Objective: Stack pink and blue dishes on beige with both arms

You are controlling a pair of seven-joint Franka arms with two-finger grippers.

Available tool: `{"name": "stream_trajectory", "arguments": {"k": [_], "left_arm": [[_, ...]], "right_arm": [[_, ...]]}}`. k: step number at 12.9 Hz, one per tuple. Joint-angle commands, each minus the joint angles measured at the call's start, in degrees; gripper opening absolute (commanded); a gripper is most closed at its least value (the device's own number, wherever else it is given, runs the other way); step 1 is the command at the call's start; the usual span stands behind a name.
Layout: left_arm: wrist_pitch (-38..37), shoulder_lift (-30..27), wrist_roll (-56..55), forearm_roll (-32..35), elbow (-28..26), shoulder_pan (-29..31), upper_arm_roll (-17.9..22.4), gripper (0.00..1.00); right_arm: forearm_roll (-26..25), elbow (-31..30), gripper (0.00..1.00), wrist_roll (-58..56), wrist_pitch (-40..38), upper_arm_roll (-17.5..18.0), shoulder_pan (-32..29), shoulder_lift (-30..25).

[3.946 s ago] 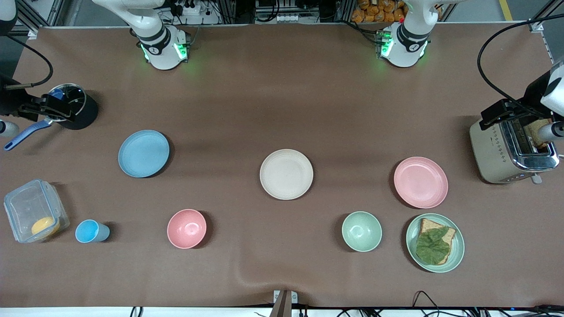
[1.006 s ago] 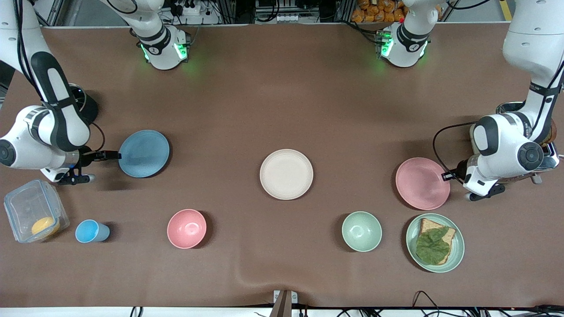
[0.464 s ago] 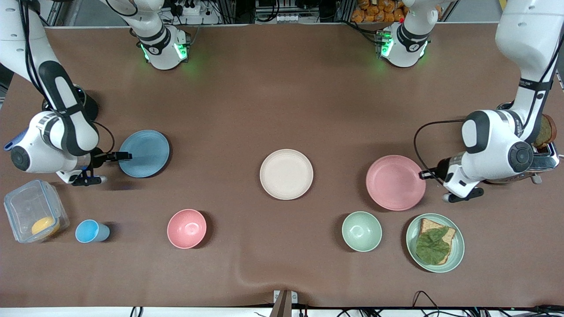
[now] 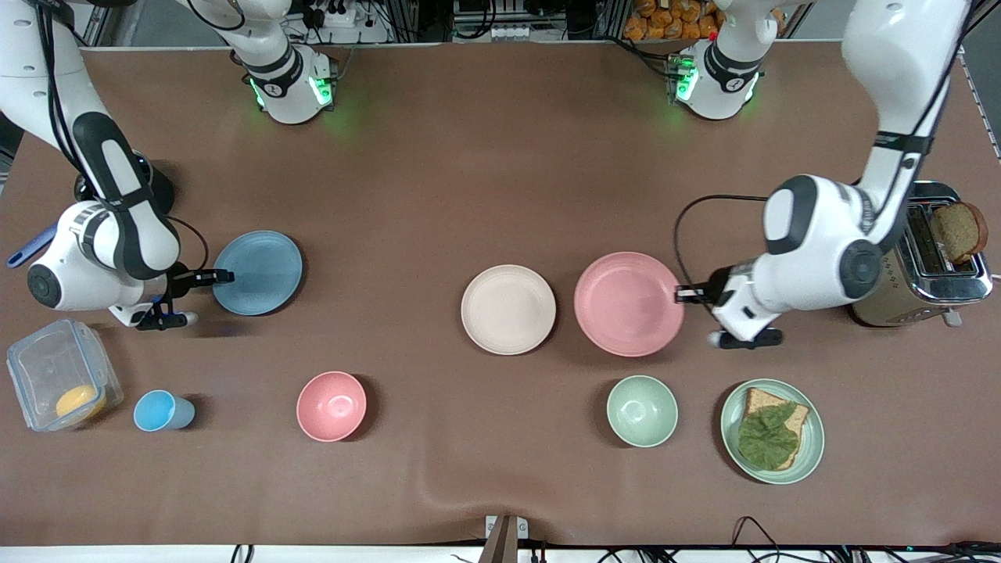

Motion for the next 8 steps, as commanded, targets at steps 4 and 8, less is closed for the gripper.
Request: {"name": "stream_trajectory", "arguments": {"k": [4, 8], "left_arm": [[8.98, 6.92, -7.5, -0.46, 2.65, -11.37, 0.62, 0.0], [12.59, 10.09, -7.5, -0.37, 3.52, -14.54, 1.23, 0.0]], "right_arm": [[1.18, 6.14, 0.0, -0.85, -8.62, -0.06, 0.23, 0.5], [1.1, 11.15, 0.0, -0.24, -15.75, -0.06, -0.03, 0.41]]}}
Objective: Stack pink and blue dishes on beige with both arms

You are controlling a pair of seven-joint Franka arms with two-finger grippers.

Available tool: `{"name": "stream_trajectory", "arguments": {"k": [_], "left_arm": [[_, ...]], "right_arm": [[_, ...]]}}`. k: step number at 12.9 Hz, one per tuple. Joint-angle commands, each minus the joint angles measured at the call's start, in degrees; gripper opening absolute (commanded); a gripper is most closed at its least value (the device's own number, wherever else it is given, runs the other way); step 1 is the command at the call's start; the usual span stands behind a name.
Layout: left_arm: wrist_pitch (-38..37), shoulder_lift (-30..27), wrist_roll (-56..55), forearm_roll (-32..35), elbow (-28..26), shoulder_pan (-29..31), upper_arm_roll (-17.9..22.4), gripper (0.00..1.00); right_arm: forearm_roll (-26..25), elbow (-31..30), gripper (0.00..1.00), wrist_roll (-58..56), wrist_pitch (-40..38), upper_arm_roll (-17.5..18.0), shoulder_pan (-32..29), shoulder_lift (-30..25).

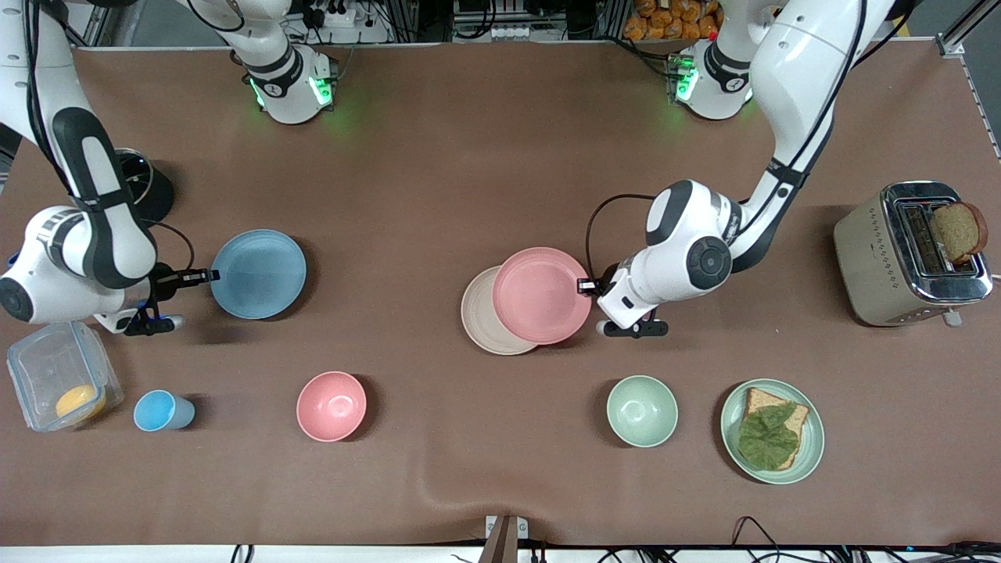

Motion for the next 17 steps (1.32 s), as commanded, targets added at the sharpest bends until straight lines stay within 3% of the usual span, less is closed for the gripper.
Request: {"name": "stream_trajectory", "arguments": {"k": [1, 6, 8, 11, 17], "left_arm": [[1.11, 2.73, 0.04, -0.37, 3.33, -3.59, 1.95, 0.0], [1.2, 6.26, -1.8, -0.11, 7.82, -11.51, 8.19, 0.0], [1.2, 6.96, -1.98, -0.02, 8.97, -11.87, 8.2, 0.0], [1.2, 8.1, -2.24, -0.02, 10.2, -12.92, 8.29, 0.0], [3.31, 9.25, -3.29, -0.2, 10.29, -13.8, 8.29, 0.0]], "right_arm": [[0.86, 4.78, 0.0, 0.07, -6.19, -0.06, 0.22, 0.41], [1.04, 13.23, 0.0, 7.08, -15.18, -0.06, 4.08, 0.23], [1.21, 15.95, 0.0, 12.09, -18.5, 0.02, 6.71, 0.05], [5.33, 18.68, 0.0, 19.12, -22.03, 0.02, 10.14, -0.12], [9.11, 22.11, 0.0, 31.52, -22.66, 0.11, 16.74, -0.12]]}}
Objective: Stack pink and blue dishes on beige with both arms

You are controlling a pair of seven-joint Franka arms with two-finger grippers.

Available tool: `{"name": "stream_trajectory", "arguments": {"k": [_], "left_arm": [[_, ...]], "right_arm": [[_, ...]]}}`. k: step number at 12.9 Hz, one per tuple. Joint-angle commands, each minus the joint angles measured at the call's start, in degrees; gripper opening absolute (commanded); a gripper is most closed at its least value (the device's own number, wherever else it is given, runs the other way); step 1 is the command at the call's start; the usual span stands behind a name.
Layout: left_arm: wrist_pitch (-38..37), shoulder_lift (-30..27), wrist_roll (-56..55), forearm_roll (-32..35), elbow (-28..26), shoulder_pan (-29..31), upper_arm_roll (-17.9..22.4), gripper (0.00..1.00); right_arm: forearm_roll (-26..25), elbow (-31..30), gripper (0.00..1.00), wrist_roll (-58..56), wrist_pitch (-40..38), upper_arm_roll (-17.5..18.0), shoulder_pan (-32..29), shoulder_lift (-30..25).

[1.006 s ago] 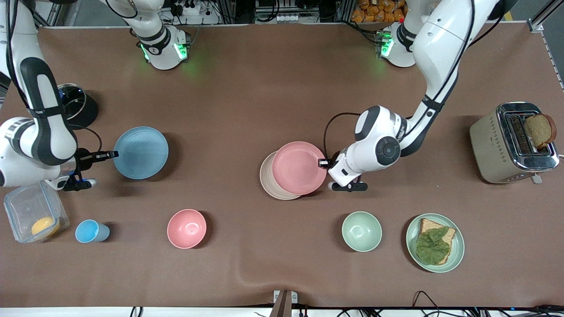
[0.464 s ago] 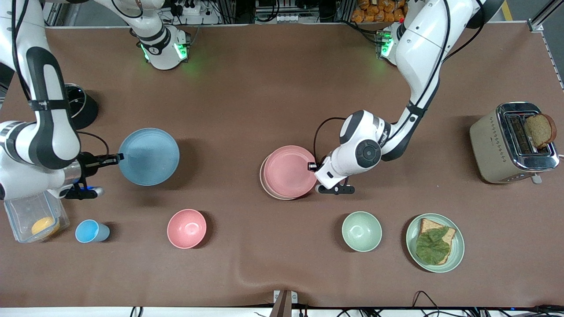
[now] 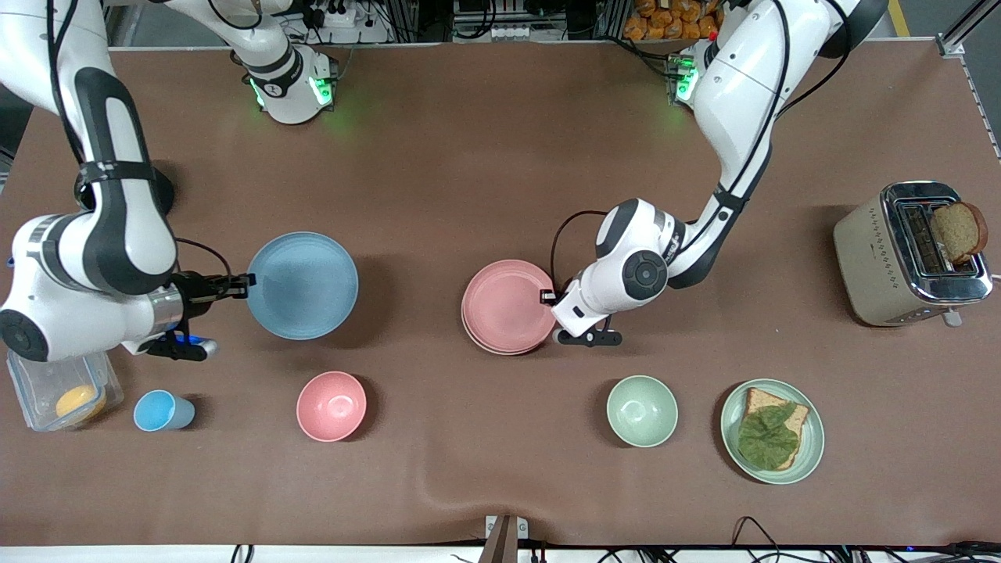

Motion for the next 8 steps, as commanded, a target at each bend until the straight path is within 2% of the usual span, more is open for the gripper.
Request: {"name": "stream_trajectory", "arguments": {"k": [1, 2, 3, 6, 8], "left_arm": [[1.01, 1.09, -2.77, -0.2, 1.3, -1.59, 0.71, 0.25], [1.01, 1.1, -3.91, -0.2, 1.38, -1.76, 0.71, 0.58], [1.01, 1.1, -4.53, 0.06, 1.39, -1.77, 0.71, 1.0], [0.93, -0.3, -4.98, -0.02, 2.88, -1.59, 0.8, 1.0], [-0.04, -3.81, -5.16, 0.07, 2.62, -0.54, 1.32, 1.0]], "right_arm": [[4.5, 1.72, 0.0, 4.47, -1.14, -0.45, 1.83, -0.04], [5.92, 1.81, 0.0, 5.62, -1.14, -0.45, 2.01, -0.04], [6.37, 1.81, 0.0, 6.93, -1.14, -0.45, 2.71, -0.04], [6.81, 2.07, 0.0, 8.27, -0.7, -0.45, 4.03, 0.05], [8.38, 2.07, 0.0, 8.61, -0.43, -0.54, 5.26, 0.05]]}}
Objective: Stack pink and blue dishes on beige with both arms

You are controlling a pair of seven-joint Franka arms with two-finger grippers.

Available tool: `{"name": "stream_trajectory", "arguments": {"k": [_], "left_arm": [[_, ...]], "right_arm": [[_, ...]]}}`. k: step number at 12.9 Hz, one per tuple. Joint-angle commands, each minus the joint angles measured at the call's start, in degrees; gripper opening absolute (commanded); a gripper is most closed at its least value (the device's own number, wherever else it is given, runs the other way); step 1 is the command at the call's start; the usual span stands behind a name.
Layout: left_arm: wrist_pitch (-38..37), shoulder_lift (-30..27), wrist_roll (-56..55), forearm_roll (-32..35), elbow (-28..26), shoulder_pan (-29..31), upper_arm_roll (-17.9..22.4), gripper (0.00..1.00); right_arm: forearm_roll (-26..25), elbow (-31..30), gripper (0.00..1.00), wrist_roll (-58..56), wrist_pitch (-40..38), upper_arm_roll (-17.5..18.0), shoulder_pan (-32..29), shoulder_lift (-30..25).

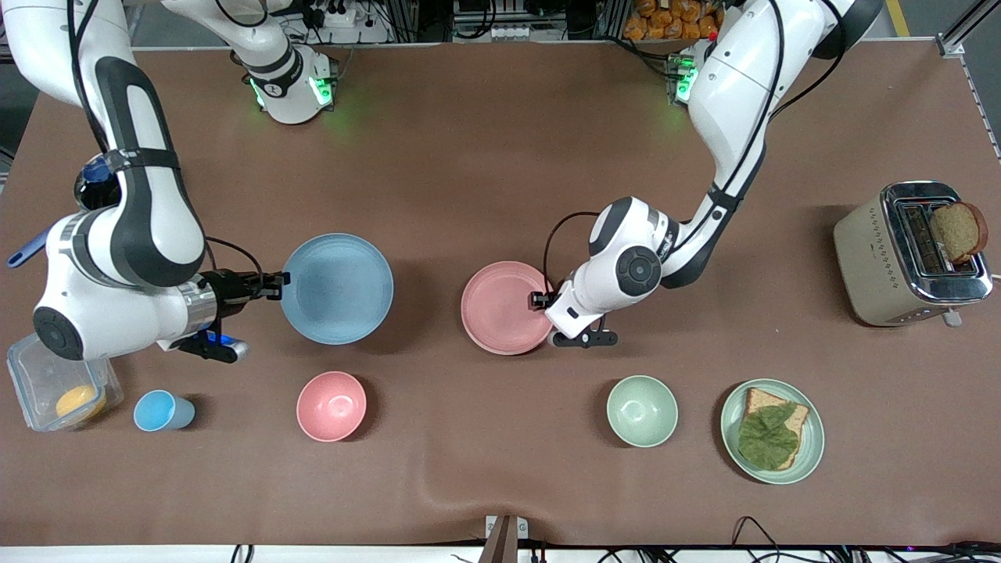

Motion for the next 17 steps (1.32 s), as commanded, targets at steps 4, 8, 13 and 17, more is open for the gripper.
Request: {"name": "stream_trajectory", "arguments": {"k": [4, 8, 13, 17], "left_arm": [[-10.73, -13.36, -0.65, 9.61, 0.09, 4.84, 3.16, 1.0], [-20.83, -20.93, 1.8, 14.57, 0.27, 13.71, 2.81, 1.0], [-24.02, -27.61, 9.98, 14.66, 0.18, 19.88, 3.42, 1.0], [-28.32, -31.57, 11.57, 14.66, 0.45, 21.82, 3.42, 1.0]], "right_arm": [[2.62, 0.88, 0.0, 7.64, 3.57, -0.55, 5.76, 0.49], [3.58, 0.79, 0.0, 16.51, 11.3, -0.46, 12.96, 2.42], [6.22, 0.79, 0.0, 22.5, 20.17, -0.55, 20.7, 6.29], [6.48, 0.79, 0.0, 22.5, 24.76, -0.55, 24.22, 9.36]]}}
